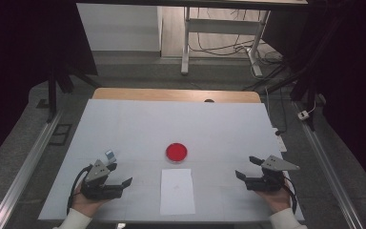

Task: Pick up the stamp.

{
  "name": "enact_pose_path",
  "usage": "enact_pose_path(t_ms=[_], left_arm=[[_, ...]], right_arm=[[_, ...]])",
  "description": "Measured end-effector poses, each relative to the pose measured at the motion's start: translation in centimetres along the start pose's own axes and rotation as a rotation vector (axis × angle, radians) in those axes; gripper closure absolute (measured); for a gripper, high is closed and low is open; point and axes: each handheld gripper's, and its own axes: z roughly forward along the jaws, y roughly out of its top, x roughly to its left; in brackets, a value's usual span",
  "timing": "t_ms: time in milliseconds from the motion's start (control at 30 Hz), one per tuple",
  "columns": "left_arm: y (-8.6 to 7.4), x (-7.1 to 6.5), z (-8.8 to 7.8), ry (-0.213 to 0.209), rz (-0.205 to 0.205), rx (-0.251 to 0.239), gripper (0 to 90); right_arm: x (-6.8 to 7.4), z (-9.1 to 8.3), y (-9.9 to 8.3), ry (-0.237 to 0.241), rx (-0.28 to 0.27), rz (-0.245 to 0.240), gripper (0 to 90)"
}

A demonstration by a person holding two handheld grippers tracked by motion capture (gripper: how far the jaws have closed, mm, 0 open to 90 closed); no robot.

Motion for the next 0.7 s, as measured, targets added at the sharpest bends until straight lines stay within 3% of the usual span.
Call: enact_pose_path(t_ms=[500, 700], left_arm=[[0.5, -0.4, -0.7, -0.009, 0.012, -0.031, 21.9], [1.2, -0.8, -1.1, -0.010, 0.039, -0.040, 23.2]], right_arm=[[0.3, -0.1, 0.0, 0.020, 0.007, -0.006, 22.6], [0.2, -0.1, -0.1, 0.019, 0.017, -0.003, 22.9]])
